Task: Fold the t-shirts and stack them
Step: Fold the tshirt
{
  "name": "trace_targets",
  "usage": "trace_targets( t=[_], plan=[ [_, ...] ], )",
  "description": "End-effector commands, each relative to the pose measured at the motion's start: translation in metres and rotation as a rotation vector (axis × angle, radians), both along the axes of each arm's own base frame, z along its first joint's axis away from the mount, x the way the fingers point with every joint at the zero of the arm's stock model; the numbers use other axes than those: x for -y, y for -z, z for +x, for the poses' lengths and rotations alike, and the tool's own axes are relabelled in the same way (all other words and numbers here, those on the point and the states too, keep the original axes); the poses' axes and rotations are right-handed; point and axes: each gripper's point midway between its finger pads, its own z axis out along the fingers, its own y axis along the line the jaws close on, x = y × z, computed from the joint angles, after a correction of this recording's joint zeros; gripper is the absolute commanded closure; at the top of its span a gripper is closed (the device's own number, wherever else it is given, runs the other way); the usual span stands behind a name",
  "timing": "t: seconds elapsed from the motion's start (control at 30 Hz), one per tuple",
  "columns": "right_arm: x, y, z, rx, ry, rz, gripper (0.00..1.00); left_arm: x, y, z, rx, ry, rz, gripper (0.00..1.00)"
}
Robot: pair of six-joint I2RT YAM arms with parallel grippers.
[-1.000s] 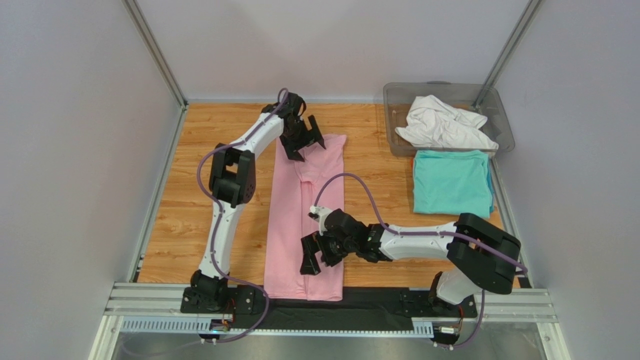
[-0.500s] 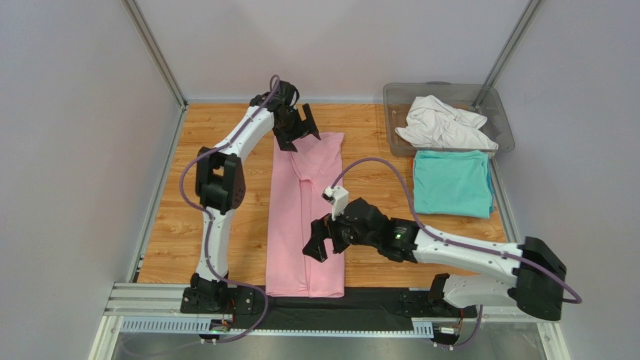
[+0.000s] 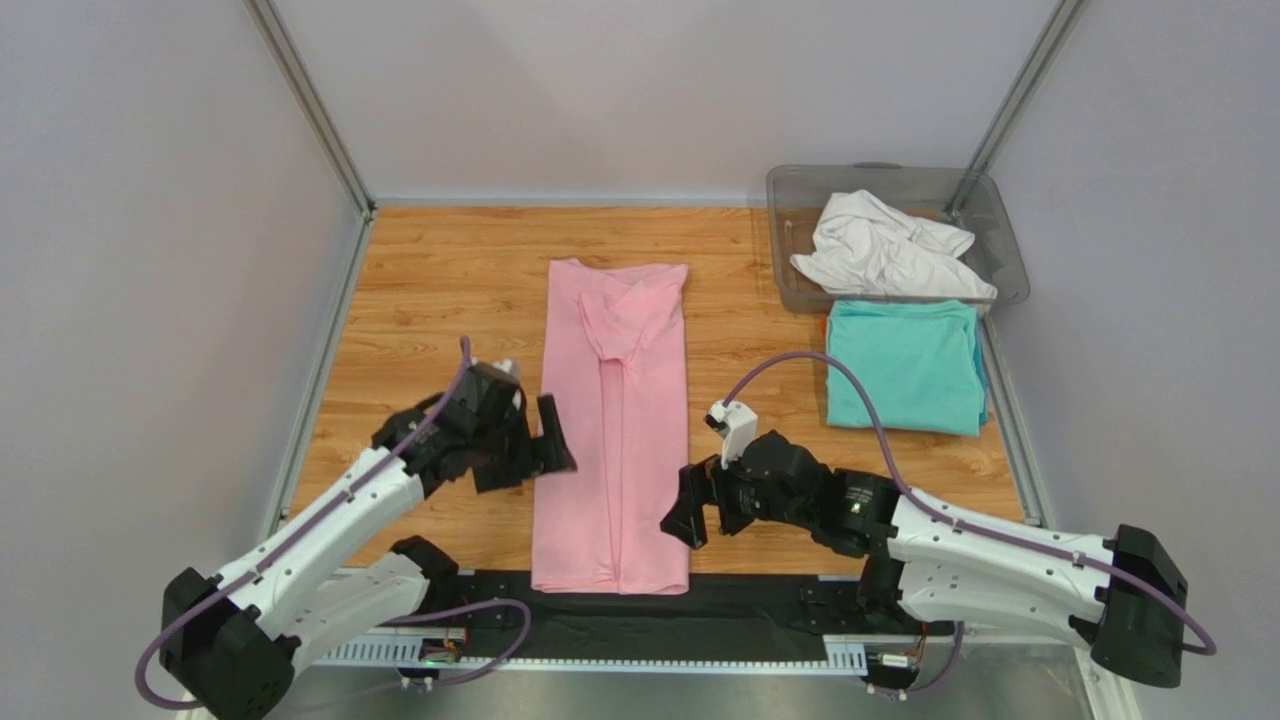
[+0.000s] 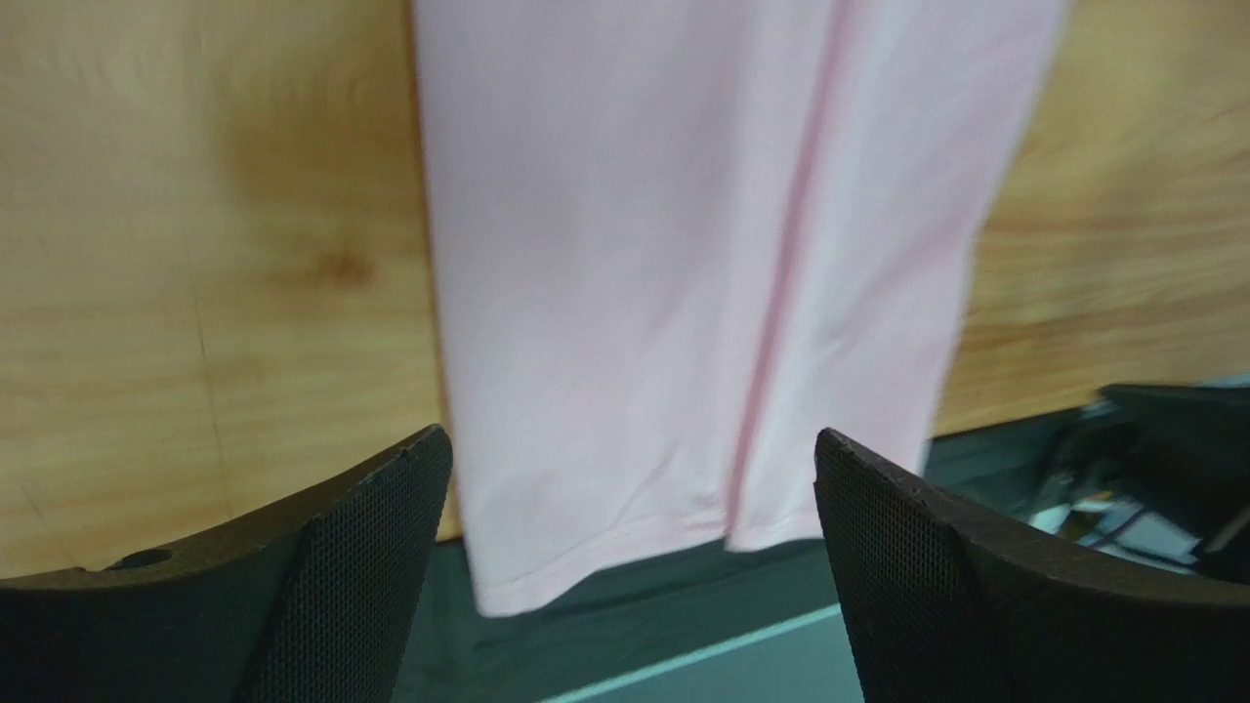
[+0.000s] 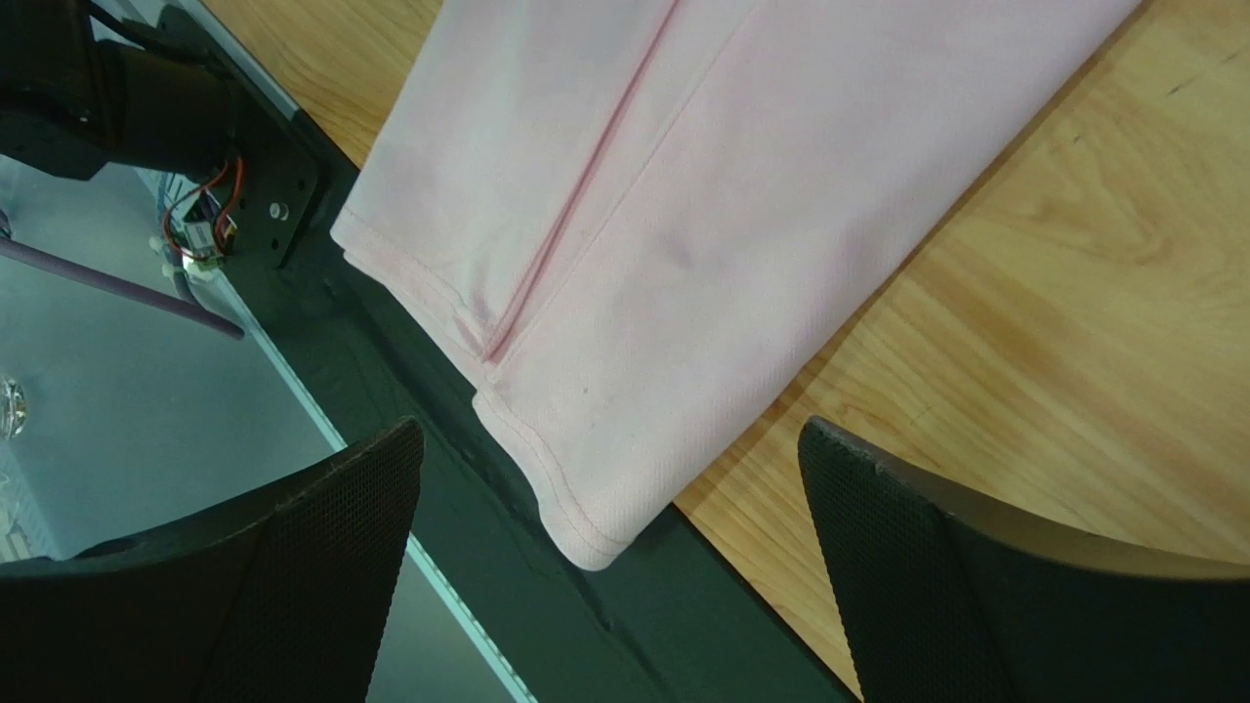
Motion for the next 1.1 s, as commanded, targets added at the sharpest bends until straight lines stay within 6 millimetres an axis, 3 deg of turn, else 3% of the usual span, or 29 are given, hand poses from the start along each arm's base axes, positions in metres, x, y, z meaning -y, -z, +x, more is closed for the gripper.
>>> trace_targets(
  t=[0.0, 0.03, 0.13, 0.43, 0.6, 0.7, 0.8, 0.9, 1.0, 1.07],
  plan=[
    [0.001, 0.004, -0.017, -0.091, -0.027, 0.008, 0.00, 0.000, 0.035, -0.044, -0.089, -0.023, -0.027, 0.00],
    [0.003, 0.008, -0.018, -0.103, -0.022, -0.002, 0.00, -0.003, 0.053, -0.060, -0.145, -0.026, -0.021, 0.00],
    [0.006, 0.016, -0.021, -0.134, -0.006, -0.016, 0.00, -0.008, 0.070, -0.097, -0.222, 0.006, -0.012, 0.03],
    [0.011, 0.037, -0.020, -0.172, 0.036, -0.072, 0.00, -0.013, 0.096, -0.142, -0.377, 0.054, 0.006, 0.14],
    [0.012, 0.045, -0.020, -0.183, 0.046, -0.089, 0.01, -0.015, 0.106, -0.156, -0.417, 0.085, 0.031, 0.21],
    [0.008, 0.048, -0.027, -0.214, 0.017, -0.083, 0.05, -0.015, 0.110, -0.158, -0.421, 0.092, 0.026, 0.35],
    [0.006, 0.055, -0.035, -0.241, -0.011, -0.117, 0.09, -0.010, 0.111, -0.157, -0.420, 0.108, 0.010, 0.60],
    [0.000, 0.058, -0.043, -0.232, -0.035, -0.137, 0.12, -0.011, 0.117, -0.156, -0.416, 0.107, 0.021, 0.74],
    [-0.005, 0.069, -0.050, -0.245, -0.048, -0.190, 0.17, -0.011, 0.121, -0.156, -0.422, 0.110, 0.032, 1.00],
    [-0.008, 0.073, -0.054, -0.247, -0.049, -0.209, 0.22, -0.011, 0.121, -0.157, -0.429, 0.114, 0.036, 1.00]
  ],
)
